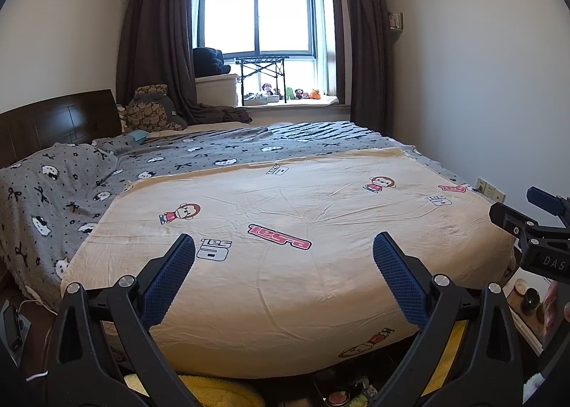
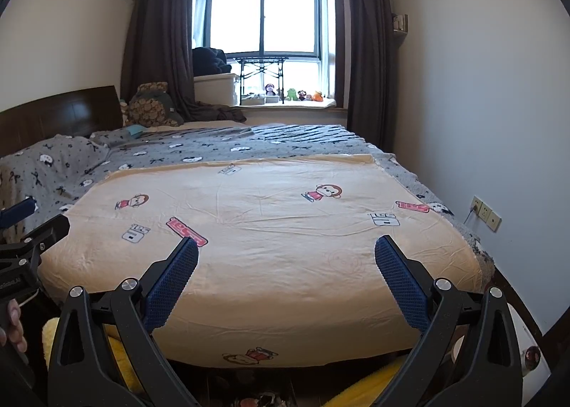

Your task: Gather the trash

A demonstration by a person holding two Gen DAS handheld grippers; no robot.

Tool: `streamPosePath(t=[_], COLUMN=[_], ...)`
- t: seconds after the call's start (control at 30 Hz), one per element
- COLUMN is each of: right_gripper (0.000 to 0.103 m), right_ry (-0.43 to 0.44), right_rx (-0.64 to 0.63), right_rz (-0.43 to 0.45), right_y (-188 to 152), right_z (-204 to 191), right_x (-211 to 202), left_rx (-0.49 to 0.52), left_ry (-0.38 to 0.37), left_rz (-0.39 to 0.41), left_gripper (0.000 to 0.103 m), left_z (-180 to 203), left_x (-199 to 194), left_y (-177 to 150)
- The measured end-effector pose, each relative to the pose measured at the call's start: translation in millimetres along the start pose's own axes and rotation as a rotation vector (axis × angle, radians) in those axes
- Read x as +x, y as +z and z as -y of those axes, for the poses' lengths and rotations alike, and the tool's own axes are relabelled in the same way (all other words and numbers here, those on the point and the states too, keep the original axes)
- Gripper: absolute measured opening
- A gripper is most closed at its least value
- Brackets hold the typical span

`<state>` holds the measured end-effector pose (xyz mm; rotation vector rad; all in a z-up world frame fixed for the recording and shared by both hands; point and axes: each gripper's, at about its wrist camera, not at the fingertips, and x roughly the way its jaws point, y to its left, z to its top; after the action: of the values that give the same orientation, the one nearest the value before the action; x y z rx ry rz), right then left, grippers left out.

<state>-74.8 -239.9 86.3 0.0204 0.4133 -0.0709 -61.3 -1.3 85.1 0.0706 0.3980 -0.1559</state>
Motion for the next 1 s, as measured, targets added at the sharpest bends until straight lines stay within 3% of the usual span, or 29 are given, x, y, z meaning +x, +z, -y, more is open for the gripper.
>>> streamPosePath(t=[1.0], right_gripper=[0.1], right_ry=[0.009], right_rx=[-0.008], right_rz=[-0.006], right_y=[-2.4], right_z=[-1.0], right_x=[1.9], left_rx=[-0.003], left_ry=[0.003], left_rz=[0.001], left_gripper=[0.095], left_z=[-2.4], left_x=[-0.8], left_y=[-3.2])
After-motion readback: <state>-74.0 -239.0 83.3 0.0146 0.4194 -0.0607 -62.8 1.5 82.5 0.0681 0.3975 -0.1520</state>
